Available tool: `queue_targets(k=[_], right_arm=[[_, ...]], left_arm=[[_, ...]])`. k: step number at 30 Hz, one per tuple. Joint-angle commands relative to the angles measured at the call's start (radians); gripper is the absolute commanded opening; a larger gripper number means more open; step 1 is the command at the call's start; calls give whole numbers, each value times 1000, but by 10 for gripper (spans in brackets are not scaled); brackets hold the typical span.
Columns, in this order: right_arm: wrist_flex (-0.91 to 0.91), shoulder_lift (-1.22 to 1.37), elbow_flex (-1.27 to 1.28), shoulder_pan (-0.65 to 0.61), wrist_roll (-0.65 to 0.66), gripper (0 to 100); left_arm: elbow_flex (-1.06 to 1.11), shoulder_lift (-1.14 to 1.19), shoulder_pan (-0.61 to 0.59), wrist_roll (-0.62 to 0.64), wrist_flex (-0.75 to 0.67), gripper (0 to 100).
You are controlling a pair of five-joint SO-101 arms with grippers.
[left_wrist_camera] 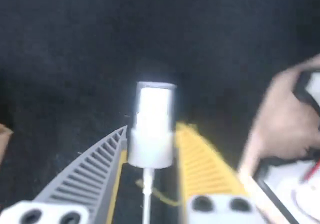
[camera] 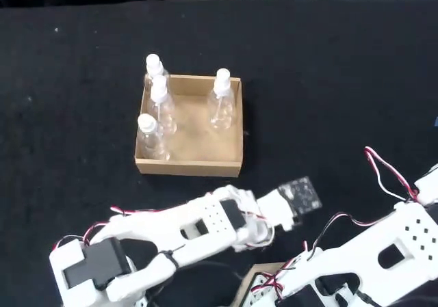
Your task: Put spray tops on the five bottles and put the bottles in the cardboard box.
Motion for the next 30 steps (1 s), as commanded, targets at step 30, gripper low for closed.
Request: queue_targets(k=[30], right_arm=[[141, -45, -5, -437, 0, 10]], left_arm=[[-245, -1160, -415, -14, 146, 38]])
